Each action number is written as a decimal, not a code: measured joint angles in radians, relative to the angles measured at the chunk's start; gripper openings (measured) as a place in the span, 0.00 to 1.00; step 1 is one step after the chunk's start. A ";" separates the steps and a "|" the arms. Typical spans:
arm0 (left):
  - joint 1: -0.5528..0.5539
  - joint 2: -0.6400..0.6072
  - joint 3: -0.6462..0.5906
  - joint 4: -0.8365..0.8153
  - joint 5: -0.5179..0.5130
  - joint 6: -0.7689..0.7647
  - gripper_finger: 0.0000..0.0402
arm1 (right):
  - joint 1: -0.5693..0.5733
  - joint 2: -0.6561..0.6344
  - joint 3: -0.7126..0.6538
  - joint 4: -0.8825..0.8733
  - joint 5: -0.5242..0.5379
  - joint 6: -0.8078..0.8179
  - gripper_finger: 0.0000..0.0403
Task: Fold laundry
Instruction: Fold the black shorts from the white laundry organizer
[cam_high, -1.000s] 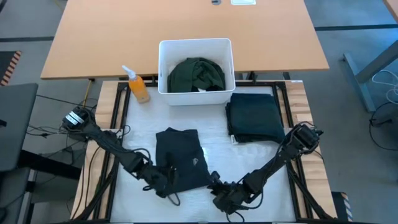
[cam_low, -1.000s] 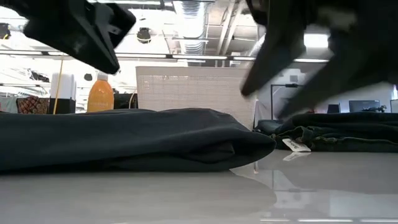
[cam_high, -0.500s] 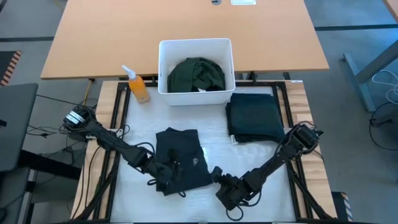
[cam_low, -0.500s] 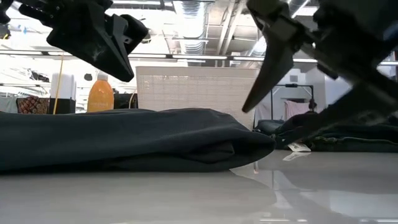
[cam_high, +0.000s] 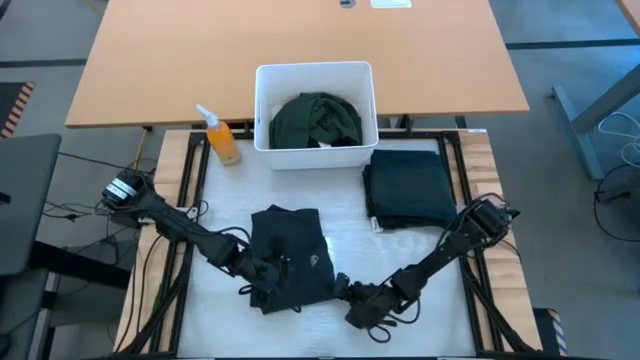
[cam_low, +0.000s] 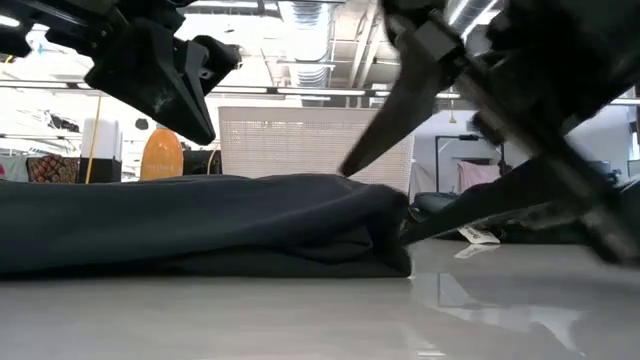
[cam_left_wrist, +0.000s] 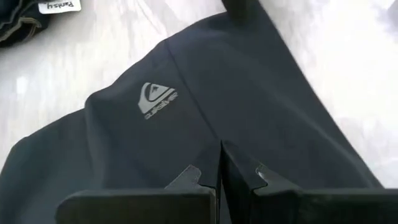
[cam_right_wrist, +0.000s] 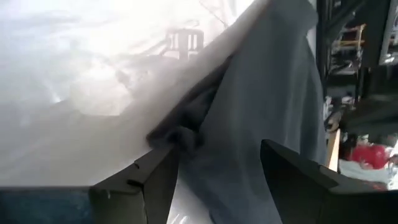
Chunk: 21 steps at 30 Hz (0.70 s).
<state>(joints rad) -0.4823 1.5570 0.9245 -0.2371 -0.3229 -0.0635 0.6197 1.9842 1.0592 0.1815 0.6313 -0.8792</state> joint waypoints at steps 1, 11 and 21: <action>0.003 0.000 0.000 0.000 0.000 0.005 0.00 | -0.003 0.017 0.002 0.030 -0.005 -0.041 0.62; 0.053 -0.001 0.000 -0.020 -0.012 0.067 0.00 | -0.034 0.172 0.073 0.363 0.006 -0.216 0.55; 0.181 -0.001 -0.001 -0.058 0.056 0.121 0.00 | -0.061 0.115 0.077 0.180 -0.093 0.162 0.05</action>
<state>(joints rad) -0.3014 1.5562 0.9239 -0.2950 -0.2673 0.0574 0.5587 2.0988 1.1358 0.3614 0.5385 -0.7174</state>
